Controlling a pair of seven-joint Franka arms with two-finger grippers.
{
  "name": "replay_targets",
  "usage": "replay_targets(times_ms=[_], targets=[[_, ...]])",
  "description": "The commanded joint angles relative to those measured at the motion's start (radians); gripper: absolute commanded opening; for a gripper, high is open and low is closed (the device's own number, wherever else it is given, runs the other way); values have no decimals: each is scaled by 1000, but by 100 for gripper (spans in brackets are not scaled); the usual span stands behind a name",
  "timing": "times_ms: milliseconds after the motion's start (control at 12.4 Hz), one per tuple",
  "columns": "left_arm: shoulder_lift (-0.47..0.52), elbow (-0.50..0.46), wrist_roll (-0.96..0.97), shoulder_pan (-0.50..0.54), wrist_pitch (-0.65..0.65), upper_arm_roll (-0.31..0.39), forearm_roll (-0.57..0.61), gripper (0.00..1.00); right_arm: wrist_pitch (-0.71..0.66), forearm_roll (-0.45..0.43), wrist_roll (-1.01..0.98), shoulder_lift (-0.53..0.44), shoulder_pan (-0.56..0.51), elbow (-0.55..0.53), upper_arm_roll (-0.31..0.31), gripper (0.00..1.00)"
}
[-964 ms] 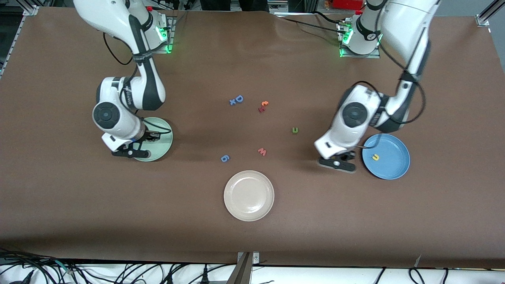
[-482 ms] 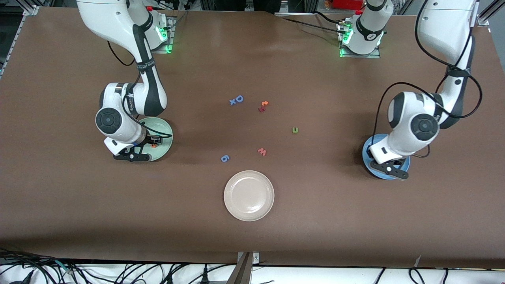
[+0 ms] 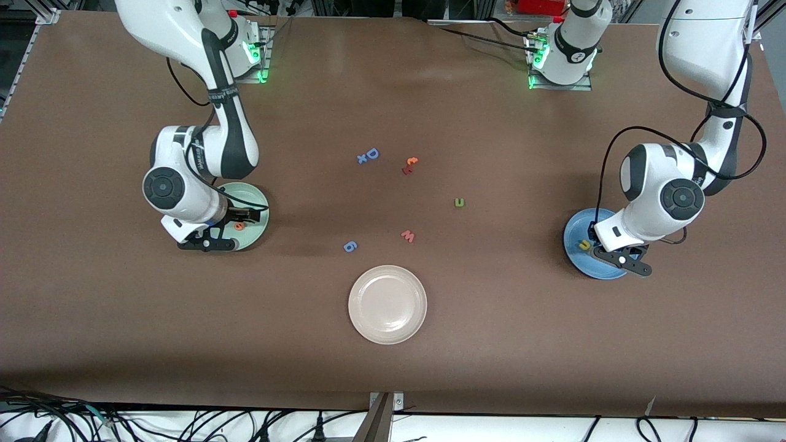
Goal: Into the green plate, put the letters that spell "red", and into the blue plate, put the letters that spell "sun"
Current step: 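Drop the orange e on the green plate while the left gripper drops yellow s, then return the right arm to rest while the left gripper reaches the green n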
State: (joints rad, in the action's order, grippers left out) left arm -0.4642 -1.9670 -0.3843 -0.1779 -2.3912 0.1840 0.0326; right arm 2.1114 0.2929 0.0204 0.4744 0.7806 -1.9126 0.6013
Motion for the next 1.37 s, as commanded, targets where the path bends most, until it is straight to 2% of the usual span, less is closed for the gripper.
replay_targets(times_ms=[0,161,321,482,723,884,964,1125,1285], targets=[[35,-16,4,-17,6,-9,-72,100,-246,11,-65,-103,3,96,55,100],[51,-7,191,-47,47,-88,-91,100,-489,-3,-60,-100,0,272,81,100],[61,-9,450,-72,75,-188,-85,100,-649,-8,-57,-103,2,372,132,100],[59,-13,699,-109,81,-271,-80,100,-685,-66,-51,-105,2,446,146,100],[73,-47,855,-138,78,-348,-59,100,-671,-136,-53,-175,3,474,123,100],[73,-81,867,-187,54,-347,-60,100,-674,-196,-57,-215,-35,475,72,100],[68,-96,898,-196,19,-347,-60,100,-668,-202,-54,-244,-90,474,20,100],[38,-104,955,-222,-45,-347,-60,100,-621,-222,-60,-261,-258,468,-139,100],[25,-104,975,-230,-57,-347,-59,99,-631,-280,-54,-308,-367,428,-272,100]])
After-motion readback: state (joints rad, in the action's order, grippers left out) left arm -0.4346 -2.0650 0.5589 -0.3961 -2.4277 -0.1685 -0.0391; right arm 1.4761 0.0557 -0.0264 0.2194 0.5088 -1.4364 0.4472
